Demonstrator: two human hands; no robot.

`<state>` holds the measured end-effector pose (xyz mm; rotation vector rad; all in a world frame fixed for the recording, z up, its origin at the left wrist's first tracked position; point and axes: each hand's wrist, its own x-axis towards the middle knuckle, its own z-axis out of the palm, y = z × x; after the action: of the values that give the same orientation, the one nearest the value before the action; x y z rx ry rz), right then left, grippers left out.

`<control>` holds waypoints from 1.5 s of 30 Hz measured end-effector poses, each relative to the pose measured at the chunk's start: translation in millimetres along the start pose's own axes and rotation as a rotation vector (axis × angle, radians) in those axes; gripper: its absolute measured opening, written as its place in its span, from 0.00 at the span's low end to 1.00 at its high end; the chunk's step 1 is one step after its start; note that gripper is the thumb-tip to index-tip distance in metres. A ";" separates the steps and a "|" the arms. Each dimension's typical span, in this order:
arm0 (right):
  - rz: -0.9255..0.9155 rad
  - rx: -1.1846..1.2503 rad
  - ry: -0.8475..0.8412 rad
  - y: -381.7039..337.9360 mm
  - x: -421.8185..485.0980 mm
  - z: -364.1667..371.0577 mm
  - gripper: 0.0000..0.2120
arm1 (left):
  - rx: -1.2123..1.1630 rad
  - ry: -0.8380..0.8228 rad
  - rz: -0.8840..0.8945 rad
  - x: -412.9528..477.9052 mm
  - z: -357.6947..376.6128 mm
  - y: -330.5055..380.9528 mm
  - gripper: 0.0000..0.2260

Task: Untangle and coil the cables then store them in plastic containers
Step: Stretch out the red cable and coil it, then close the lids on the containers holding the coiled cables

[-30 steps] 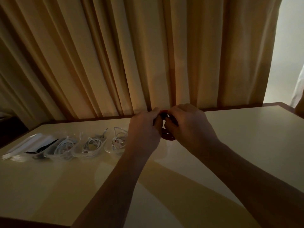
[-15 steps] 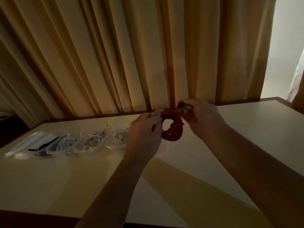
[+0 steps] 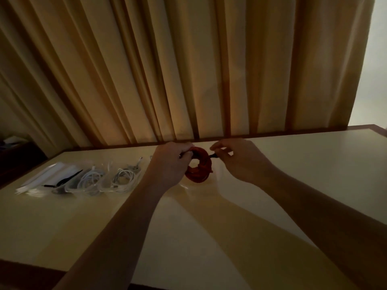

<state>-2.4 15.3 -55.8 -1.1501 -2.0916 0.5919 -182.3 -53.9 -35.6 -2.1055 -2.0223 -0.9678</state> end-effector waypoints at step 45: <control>-0.185 -0.387 -0.117 -14.4 -79.8 27.0 0.29 | -0.002 0.310 0.030 -88.4 12.5 -17.1 0.21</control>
<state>0.7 -62.4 -91.3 -1.1286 -2.4535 0.1721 -187.7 -123.5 -93.7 -1.8438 -1.8325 -1.2044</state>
